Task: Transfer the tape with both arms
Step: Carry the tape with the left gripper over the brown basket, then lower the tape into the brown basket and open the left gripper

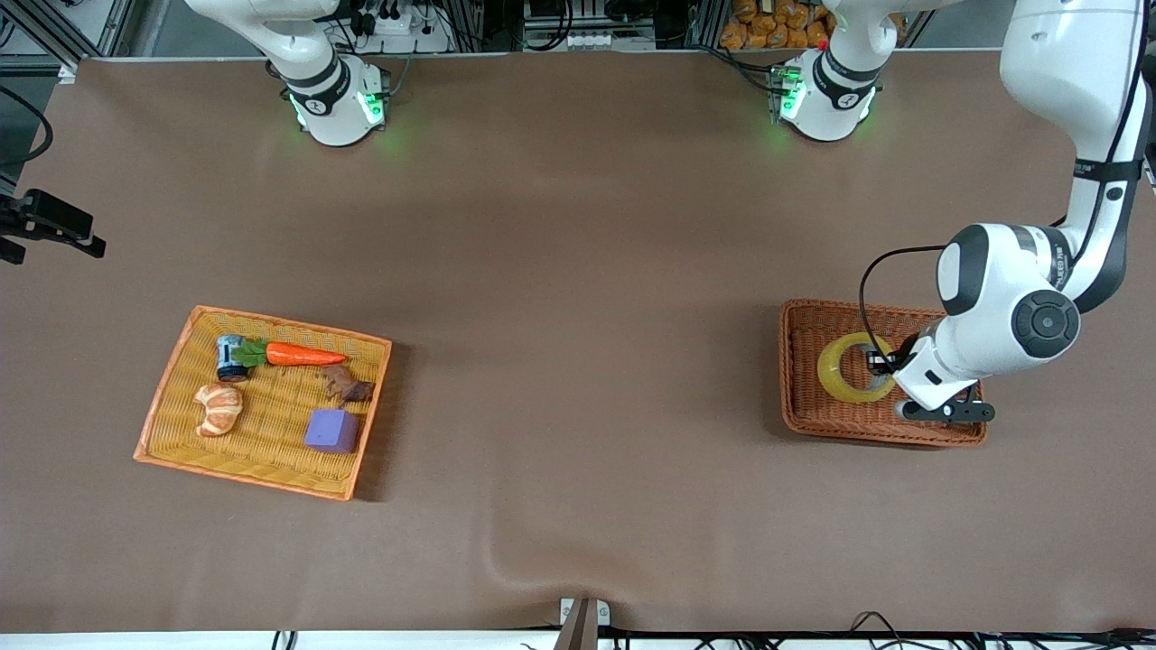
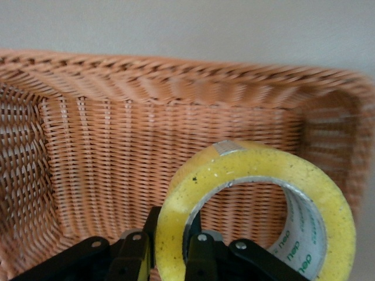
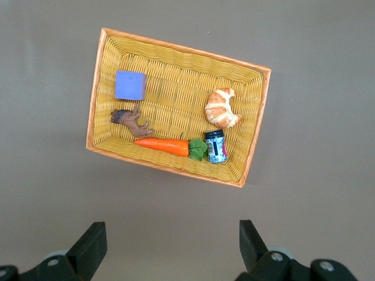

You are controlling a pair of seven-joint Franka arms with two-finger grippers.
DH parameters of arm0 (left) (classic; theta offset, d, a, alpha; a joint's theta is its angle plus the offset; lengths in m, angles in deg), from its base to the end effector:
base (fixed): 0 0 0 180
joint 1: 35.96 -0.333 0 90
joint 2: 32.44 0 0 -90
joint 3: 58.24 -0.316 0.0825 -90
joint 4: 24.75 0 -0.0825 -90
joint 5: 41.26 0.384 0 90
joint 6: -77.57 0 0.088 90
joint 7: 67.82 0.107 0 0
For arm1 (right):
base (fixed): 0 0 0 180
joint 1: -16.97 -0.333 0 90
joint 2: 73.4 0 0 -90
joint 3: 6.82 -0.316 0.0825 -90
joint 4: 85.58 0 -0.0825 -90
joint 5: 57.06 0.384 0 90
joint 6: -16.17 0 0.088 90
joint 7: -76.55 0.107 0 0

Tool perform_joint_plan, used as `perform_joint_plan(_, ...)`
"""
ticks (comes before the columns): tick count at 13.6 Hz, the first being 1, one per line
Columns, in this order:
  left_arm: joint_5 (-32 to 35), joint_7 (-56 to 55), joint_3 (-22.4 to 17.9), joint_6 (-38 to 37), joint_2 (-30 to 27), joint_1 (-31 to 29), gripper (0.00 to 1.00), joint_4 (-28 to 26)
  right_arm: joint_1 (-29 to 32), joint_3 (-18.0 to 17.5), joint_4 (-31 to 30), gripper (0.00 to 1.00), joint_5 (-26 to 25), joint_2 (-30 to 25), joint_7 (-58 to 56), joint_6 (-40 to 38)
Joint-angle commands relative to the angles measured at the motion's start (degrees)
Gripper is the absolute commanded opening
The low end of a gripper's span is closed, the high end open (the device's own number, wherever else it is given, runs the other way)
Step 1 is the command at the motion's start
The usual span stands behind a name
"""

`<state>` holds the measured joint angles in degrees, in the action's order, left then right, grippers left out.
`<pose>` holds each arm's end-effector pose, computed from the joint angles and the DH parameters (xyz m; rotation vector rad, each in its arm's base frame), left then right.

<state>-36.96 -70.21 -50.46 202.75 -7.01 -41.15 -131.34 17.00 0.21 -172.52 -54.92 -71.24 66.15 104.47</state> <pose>0.6253 -0.0209 0.2727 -3.1309 0.0636 0.1790 0.5598 -0.0638 0.6262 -3.1058 -0.0920 0.0133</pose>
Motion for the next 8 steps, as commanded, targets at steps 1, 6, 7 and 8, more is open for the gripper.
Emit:
perform_joint_plan(1, 0.4, 2.4, 0.7, 2.8, 0.9, -2.8, 0.00, -1.8, 0.9, -0.8, 0.8, 1.00, 1.0, 0.4, -0.2, -0.1)
perform_joint_plan(6, 1.1, 2.4, 0.7, 3.1, 2.3, -2.8, 0.48, -1.3, 0.9, -0.7, 0.7, 1.00, 1.1, 0.4, -0.1, -0.2)
perform_joint_plan(7, 1.2, 2.4, 0.7, 3.1, 2.3, -2.8, 0.99, -1.2, 0.9, -0.7, 0.7, 1.00, 1.1, 0.4, -0.1, -0.2)
perform_joint_plan(8, 2.2, 2.7, 0.5, 3.1, 2.3, -2.5, 1.00, -0.5, 1.0, -0.7, 0.7, 1.00, 1.1, 0.4, -0.1, -0.2)
